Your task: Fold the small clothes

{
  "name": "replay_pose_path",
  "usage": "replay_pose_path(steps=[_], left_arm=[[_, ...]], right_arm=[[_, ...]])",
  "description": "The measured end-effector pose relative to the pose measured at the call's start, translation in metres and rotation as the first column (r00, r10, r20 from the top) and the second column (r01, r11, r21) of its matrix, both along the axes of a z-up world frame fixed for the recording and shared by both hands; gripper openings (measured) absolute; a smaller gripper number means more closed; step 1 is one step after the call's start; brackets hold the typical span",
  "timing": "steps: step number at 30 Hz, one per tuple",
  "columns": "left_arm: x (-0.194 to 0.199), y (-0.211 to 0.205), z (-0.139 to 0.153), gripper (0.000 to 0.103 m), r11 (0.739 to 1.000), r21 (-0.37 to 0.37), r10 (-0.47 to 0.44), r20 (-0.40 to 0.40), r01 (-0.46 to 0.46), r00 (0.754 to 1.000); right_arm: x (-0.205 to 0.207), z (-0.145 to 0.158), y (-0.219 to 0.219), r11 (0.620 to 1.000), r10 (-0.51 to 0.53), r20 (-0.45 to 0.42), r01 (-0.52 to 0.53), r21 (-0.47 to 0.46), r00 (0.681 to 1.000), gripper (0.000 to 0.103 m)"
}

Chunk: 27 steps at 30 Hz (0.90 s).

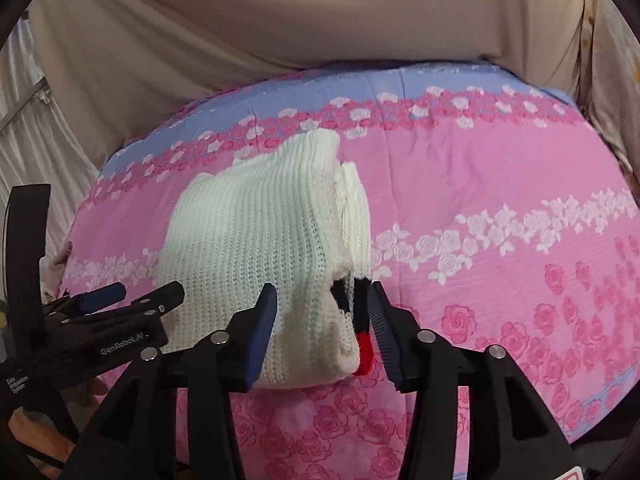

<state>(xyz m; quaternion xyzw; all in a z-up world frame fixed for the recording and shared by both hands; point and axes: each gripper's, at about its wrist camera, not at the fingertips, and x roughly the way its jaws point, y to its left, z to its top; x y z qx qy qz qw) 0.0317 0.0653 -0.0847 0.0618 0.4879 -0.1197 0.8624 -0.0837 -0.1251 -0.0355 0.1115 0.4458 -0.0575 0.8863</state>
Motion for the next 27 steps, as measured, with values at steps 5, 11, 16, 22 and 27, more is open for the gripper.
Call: replay_pose_path(steps=[5,11,16,22,27], left_arm=[[-0.005,-0.001,0.004,0.089,1.0,0.019,0.011,0.032,-0.011,0.999],[-0.016,-0.005,0.002,0.089,0.999,0.052,0.004,0.031,-0.005,1.0],[-0.032,-0.001,0.003,0.089,0.994,0.029,0.107,0.019,-0.108,0.994],[-0.046,0.011,0.008,0.089,0.991,-0.008,0.137,0.006,-0.137,0.991],[-0.048,0.01,0.011,0.089,0.999,0.027,0.032,0.042,-0.034,0.999]], right_arm=[[-0.005,-0.001,0.014,0.999,-0.003,-0.019,0.002,-0.046,1.0,0.056],[-0.023,-0.011,0.013,0.995,-0.085,-0.067,0.081,-0.06,0.994,0.061],[-0.023,-0.008,0.01,0.998,-0.024,-0.056,0.02,-0.064,0.998,0.068],[-0.029,-0.016,0.018,0.999,0.013,-0.102,-0.016,-0.029,0.995,0.068],[-0.049,-0.011,0.026,0.995,-0.091,-0.07,0.088,-0.052,0.993,0.07]])
